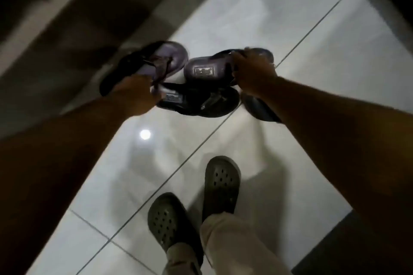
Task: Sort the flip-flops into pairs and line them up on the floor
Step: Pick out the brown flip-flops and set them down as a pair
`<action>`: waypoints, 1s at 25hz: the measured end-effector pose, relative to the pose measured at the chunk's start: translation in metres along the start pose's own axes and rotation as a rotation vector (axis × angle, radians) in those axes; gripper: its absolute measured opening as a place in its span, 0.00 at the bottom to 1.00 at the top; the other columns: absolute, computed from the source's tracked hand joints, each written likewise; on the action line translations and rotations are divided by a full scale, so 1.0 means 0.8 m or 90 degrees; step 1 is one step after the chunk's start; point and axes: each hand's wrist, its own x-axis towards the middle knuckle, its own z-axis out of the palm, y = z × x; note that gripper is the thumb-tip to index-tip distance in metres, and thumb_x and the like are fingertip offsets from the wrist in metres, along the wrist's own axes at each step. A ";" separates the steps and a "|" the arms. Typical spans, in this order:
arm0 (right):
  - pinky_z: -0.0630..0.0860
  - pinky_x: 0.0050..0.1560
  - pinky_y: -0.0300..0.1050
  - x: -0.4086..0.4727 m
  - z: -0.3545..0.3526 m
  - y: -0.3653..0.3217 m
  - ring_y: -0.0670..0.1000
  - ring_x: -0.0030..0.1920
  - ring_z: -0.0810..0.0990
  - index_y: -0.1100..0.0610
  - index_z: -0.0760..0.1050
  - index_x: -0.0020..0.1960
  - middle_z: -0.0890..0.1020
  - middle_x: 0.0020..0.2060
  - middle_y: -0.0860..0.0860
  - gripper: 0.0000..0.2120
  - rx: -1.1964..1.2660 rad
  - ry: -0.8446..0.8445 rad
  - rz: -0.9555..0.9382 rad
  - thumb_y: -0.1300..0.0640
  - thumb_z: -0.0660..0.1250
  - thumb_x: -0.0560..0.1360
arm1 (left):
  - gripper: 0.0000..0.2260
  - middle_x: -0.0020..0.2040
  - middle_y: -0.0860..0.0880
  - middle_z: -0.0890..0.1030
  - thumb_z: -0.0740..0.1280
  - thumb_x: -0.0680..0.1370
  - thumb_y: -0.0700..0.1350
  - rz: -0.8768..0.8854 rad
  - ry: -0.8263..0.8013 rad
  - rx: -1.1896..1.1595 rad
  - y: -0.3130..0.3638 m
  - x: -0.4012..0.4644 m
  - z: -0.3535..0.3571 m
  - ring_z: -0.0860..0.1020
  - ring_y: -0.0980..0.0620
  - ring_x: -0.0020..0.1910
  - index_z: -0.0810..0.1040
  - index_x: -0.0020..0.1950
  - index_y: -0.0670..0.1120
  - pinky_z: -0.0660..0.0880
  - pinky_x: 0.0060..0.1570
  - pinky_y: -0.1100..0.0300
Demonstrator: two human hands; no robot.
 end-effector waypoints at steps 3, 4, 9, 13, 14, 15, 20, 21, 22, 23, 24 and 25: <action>0.66 0.68 0.69 0.050 0.028 0.011 0.73 0.72 0.62 0.48 0.57 0.76 0.56 0.77 0.60 0.32 -0.069 -0.046 0.018 0.53 0.66 0.75 | 0.23 0.70 0.36 0.71 0.59 0.79 0.53 -0.056 0.001 -0.095 0.004 0.074 0.023 0.70 0.36 0.67 0.68 0.70 0.43 0.66 0.65 0.51; 0.66 0.67 0.69 0.058 0.036 0.016 0.73 0.71 0.62 0.49 0.61 0.74 0.56 0.76 0.60 0.29 -0.070 -0.046 0.020 0.53 0.65 0.75 | 0.22 0.69 0.36 0.71 0.58 0.79 0.52 -0.077 -0.007 -0.159 0.009 0.089 0.028 0.70 0.37 0.67 0.69 0.69 0.41 0.67 0.63 0.53; 0.73 0.62 0.60 0.065 0.075 0.038 0.68 0.65 0.69 0.56 0.73 0.65 0.67 0.66 0.60 0.18 -0.089 0.005 -0.036 0.51 0.64 0.77 | 0.20 0.66 0.42 0.75 0.62 0.78 0.51 -0.126 0.080 -0.356 0.032 0.144 0.045 0.73 0.42 0.64 0.71 0.68 0.46 0.67 0.56 0.60; 0.66 0.70 0.57 0.064 0.081 0.054 0.64 0.70 0.68 0.55 0.72 0.67 0.71 0.70 0.59 0.19 -0.028 0.054 -0.130 0.48 0.55 0.81 | 0.24 0.69 0.44 0.72 0.64 0.76 0.51 -0.017 0.043 -0.358 0.093 0.196 0.026 0.71 0.46 0.65 0.67 0.72 0.47 0.69 0.60 0.59; 0.67 0.70 0.57 0.063 0.076 0.056 0.63 0.70 0.69 0.55 0.73 0.66 0.71 0.69 0.60 0.19 0.010 0.091 -0.130 0.48 0.54 0.81 | 0.26 0.70 0.44 0.71 0.65 0.75 0.53 -0.002 0.032 -0.330 0.103 0.210 0.025 0.70 0.45 0.66 0.66 0.72 0.48 0.68 0.64 0.57; 0.69 0.68 0.58 0.062 0.067 0.058 0.64 0.68 0.71 0.54 0.75 0.64 0.71 0.69 0.60 0.18 0.064 0.135 -0.108 0.48 0.55 0.80 | 0.29 0.72 0.43 0.69 0.66 0.73 0.56 0.006 0.016 -0.291 0.111 0.220 0.026 0.69 0.43 0.69 0.64 0.72 0.48 0.67 0.68 0.52; 0.68 0.70 0.59 0.107 0.004 0.056 0.61 0.71 0.69 0.52 0.71 0.68 0.71 0.72 0.58 0.19 0.108 0.269 -0.188 0.52 0.59 0.78 | 0.43 0.78 0.40 0.55 0.65 0.69 0.65 0.000 0.245 -0.009 0.131 0.183 0.058 0.53 0.38 0.77 0.53 0.76 0.45 0.54 0.73 0.39; 0.65 0.73 0.58 0.131 -0.005 0.048 0.61 0.73 0.66 0.52 0.67 0.72 0.68 0.74 0.58 0.22 0.046 0.231 -0.244 0.53 0.57 0.79 | 0.40 0.79 0.40 0.54 0.63 0.71 0.63 0.046 0.284 0.016 0.141 0.155 0.080 0.52 0.38 0.77 0.53 0.76 0.44 0.54 0.73 0.41; 0.61 0.75 0.56 0.154 -0.017 0.037 0.60 0.75 0.64 0.53 0.63 0.75 0.65 0.76 0.58 0.24 -0.009 0.191 -0.298 0.54 0.56 0.80 | 0.36 0.78 0.39 0.54 0.61 0.74 0.60 0.102 0.278 0.026 0.152 0.128 0.105 0.52 0.38 0.77 0.54 0.76 0.43 0.54 0.73 0.43; 0.60 0.76 0.54 0.175 -0.028 0.020 0.60 0.76 0.63 0.53 0.60 0.76 0.63 0.77 0.58 0.25 -0.043 0.164 -0.332 0.54 0.55 0.80 | 0.33 0.78 0.39 0.54 0.57 0.77 0.58 0.134 0.238 0.037 0.158 0.106 0.129 0.52 0.38 0.77 0.55 0.76 0.43 0.55 0.74 0.44; 0.59 0.76 0.54 0.191 -0.034 -0.003 0.60 0.76 0.62 0.53 0.60 0.77 0.63 0.77 0.58 0.25 -0.060 0.140 -0.349 0.54 0.55 0.80 | 0.30 0.78 0.39 0.56 0.54 0.79 0.58 0.121 0.184 0.043 0.159 0.094 0.145 0.52 0.39 0.77 0.56 0.76 0.43 0.56 0.74 0.44; 0.58 0.76 0.54 0.204 -0.035 -0.026 0.60 0.76 0.62 0.54 0.60 0.77 0.63 0.77 0.58 0.25 -0.087 0.116 -0.368 0.54 0.55 0.80 | 0.29 0.77 0.39 0.58 0.53 0.79 0.58 0.087 0.131 0.041 0.158 0.094 0.153 0.53 0.38 0.77 0.58 0.75 0.44 0.60 0.73 0.43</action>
